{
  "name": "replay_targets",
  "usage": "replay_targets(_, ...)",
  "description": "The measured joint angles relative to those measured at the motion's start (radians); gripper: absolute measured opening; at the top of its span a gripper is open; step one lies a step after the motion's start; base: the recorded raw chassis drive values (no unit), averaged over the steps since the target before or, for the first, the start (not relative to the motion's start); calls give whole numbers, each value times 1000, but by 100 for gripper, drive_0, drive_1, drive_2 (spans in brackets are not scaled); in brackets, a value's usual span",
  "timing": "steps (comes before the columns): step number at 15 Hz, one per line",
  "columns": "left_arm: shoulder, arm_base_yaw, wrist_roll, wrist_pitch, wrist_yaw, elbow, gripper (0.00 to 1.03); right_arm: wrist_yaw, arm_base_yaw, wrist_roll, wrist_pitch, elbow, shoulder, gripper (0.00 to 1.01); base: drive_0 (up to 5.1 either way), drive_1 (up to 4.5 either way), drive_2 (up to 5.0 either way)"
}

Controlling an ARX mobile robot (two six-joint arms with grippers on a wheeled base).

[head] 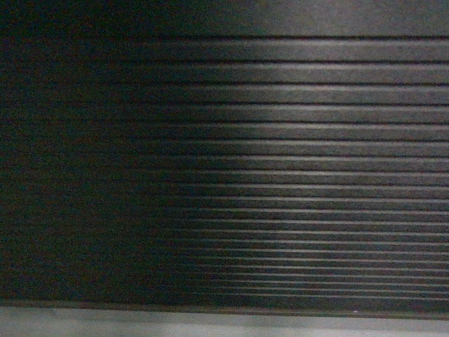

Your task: Place dark red mango on scale at checkout

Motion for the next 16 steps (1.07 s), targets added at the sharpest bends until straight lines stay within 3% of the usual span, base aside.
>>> replay_targets(16,0,0,1,0,1,0,98,1,0,1,0,0,0,98,0,0,0)
